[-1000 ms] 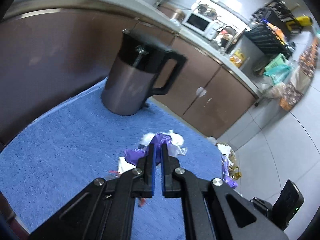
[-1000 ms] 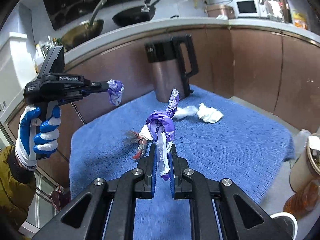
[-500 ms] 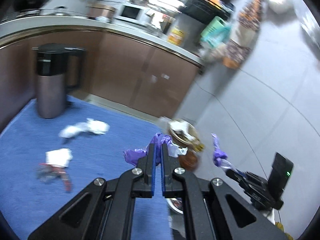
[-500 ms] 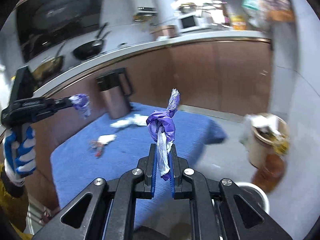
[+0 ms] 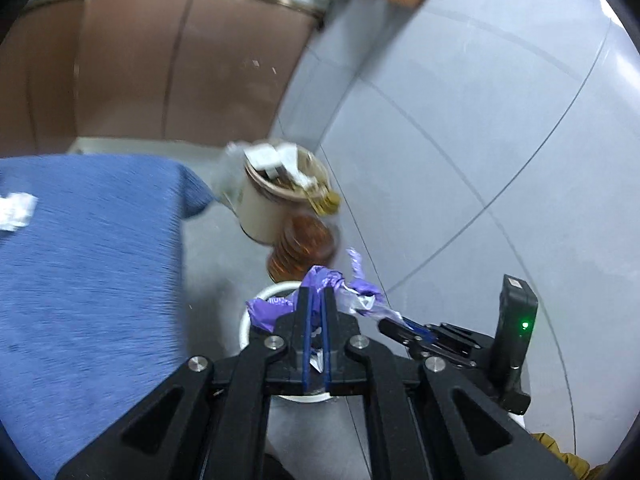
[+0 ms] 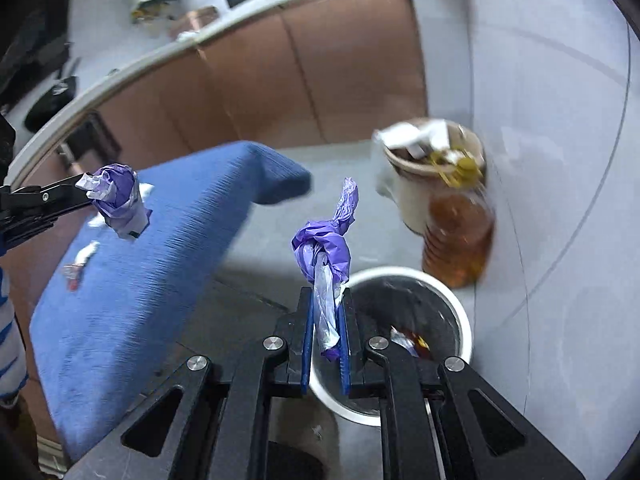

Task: Collect trash
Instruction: 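Lower both held purple gloves over the bin and open both tools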

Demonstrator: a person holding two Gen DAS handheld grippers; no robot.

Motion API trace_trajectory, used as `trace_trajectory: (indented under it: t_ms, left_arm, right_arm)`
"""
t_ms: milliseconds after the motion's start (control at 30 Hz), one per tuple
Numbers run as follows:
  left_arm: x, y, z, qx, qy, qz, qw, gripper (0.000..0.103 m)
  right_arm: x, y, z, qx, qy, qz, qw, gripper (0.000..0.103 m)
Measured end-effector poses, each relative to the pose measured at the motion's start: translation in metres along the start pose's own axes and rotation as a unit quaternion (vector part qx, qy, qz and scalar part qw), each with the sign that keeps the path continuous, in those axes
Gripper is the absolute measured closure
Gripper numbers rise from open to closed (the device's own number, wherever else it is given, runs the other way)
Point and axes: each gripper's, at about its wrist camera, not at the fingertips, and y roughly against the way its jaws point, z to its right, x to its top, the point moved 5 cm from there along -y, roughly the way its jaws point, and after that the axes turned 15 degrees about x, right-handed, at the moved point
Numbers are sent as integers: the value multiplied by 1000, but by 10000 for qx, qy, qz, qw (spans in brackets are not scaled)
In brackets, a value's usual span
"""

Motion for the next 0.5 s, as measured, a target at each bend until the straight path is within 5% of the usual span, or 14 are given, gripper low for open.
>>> trace_trajectory:
  t_ms: [333, 400, 500]
  left_arm:
    - [-14, -97, 30, -243, -82, -774, 9967, 96]
    - [-16, -106, 32, -293, -73, -853, 9959, 90]
    - [-16, -114, 34, -372, 15, -871, 9955, 65]
  right_arm:
    - [-23, -41, 68, -260, -634, -382, 9969, 84]
    - [-25, -45, 73, -325, -666, -425, 9963, 80]
    - [-29, -46, 82, -460, -724, -443, 9953, 62]
